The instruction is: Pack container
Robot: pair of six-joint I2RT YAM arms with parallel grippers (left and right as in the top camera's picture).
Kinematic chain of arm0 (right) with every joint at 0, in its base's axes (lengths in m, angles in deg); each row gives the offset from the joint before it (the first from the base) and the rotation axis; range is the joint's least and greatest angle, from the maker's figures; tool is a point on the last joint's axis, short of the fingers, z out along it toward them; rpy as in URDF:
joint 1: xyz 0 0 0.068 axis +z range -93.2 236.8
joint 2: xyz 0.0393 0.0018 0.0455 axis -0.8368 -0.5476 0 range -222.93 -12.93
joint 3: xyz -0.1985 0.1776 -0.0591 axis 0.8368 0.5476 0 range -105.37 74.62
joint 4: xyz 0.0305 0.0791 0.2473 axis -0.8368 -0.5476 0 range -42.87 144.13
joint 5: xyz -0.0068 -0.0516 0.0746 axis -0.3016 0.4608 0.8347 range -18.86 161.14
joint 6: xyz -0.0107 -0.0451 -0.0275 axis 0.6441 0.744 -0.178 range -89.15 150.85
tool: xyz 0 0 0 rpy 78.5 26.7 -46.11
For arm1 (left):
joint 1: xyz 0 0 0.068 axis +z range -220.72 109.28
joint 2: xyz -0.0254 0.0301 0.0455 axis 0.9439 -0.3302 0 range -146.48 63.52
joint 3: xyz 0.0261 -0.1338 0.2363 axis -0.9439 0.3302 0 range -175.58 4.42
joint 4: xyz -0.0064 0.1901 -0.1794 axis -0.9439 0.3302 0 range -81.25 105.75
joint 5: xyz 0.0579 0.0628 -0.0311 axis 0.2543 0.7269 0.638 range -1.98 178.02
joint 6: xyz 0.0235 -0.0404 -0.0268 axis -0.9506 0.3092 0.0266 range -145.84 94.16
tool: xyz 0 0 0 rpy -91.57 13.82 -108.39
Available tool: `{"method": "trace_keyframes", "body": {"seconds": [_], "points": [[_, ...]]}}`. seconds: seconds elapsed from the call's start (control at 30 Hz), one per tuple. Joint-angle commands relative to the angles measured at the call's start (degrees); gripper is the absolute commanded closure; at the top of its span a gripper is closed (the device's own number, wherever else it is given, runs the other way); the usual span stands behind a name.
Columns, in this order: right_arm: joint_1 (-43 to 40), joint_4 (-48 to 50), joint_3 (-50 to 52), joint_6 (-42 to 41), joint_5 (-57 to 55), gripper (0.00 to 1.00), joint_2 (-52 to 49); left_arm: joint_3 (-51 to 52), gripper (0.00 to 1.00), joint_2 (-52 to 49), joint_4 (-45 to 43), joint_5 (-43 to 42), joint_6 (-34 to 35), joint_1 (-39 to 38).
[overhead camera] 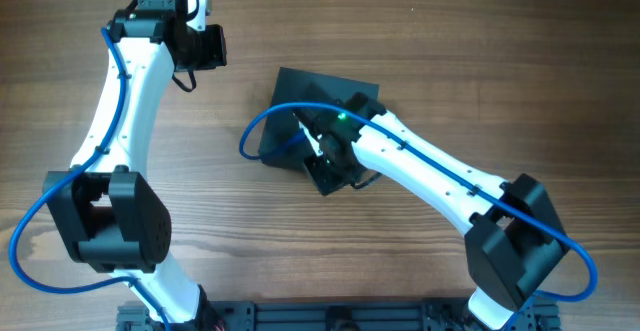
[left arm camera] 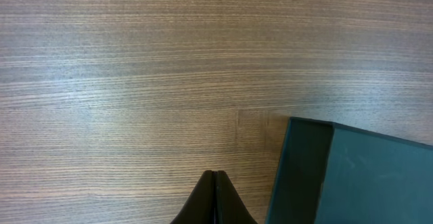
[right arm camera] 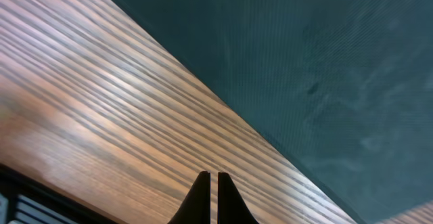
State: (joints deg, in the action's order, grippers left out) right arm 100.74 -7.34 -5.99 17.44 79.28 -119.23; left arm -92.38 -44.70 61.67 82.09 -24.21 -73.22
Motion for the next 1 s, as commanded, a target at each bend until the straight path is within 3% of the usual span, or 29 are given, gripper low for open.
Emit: {"method": "trace_keyframes", "body": {"seconds": [0.0, 0.33, 0.6, 0.97], "points": [[-0.13, 2.03, 2.67, -0.52, 0.87, 0.96, -0.33, -0.55, 0.96, -0.57, -0.17, -1.11, 0.52, 0.11], [-2.43, 6.64, 7.52, -3.37, -5.75, 0.96, -0.33, -0.55, 0.96, -0.57, 0.48, -1.11, 0.52, 0.00], [-9.16, 9.77, 7.52, -4.57, -5.68, 0.96, -0.33, -0.55, 0.96, -0.57, 0.96, -1.11, 0.52, 0.00], [-10.49, 10.62, 7.52, -3.93, -5.77, 0.95, -0.33, -0.55, 0.96, -0.57, 0.70, -1.11, 0.50, 0.00]]}}
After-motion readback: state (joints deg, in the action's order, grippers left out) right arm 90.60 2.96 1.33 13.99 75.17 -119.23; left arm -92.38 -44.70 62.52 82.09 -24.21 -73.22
